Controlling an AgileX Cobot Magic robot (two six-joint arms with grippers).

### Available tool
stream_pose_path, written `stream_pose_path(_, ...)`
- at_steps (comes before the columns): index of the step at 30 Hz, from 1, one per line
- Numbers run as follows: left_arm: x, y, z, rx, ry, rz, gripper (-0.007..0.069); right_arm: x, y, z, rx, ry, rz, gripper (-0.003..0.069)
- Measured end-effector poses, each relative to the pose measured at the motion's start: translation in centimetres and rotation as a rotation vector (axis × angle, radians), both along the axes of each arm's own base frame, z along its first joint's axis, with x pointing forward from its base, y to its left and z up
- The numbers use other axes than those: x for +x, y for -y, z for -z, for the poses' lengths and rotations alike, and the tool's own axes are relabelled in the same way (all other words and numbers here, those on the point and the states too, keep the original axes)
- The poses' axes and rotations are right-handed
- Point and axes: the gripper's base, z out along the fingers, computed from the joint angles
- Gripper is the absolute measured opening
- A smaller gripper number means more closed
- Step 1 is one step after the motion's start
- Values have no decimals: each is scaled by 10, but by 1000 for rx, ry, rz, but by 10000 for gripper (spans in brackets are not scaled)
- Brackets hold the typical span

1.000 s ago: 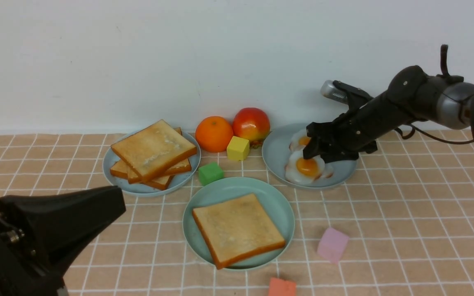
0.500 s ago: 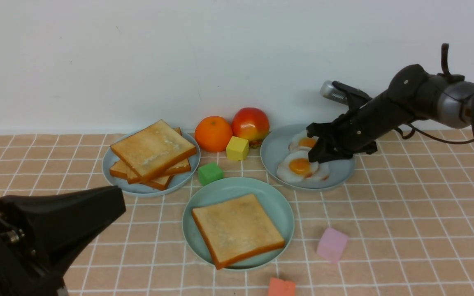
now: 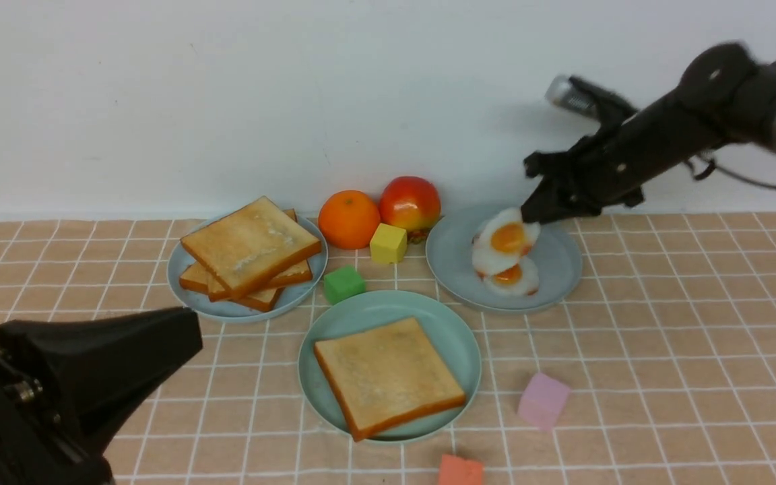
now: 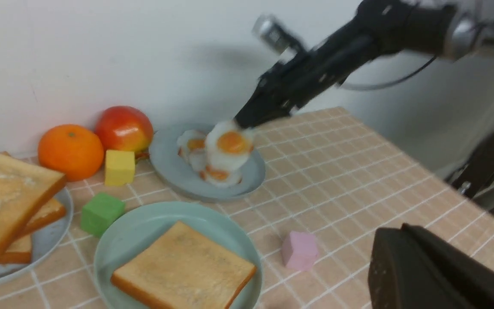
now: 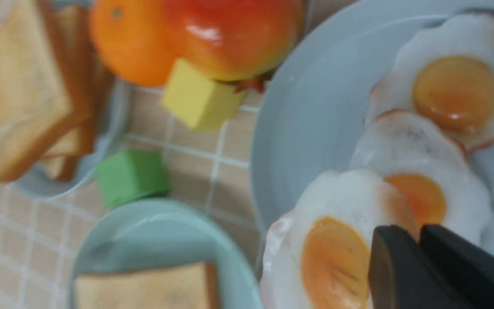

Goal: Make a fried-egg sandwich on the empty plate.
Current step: Use the right arm to place the fried egg on the slice of bread in the middle

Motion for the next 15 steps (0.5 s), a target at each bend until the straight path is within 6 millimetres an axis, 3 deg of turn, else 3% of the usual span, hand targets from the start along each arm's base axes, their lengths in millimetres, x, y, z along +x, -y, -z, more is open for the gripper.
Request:
stream_pose_path(4,0,-1,5,79,-7,0,-6,-30,-6,-24,8,-14,-64,65)
stream_pose_path(6,0,-2,8,122,-14,0,-5,-52,-22,-28,25,-27,-113,65)
stream_pose_path(10,0,-3,11,175,-7,-4,-3,-89,-62,-13,73,-56,-191,63)
stream_pose_path(15,0,-4,11,194,7,-6,-3,-102,-89,12,115,-75,-187,62)
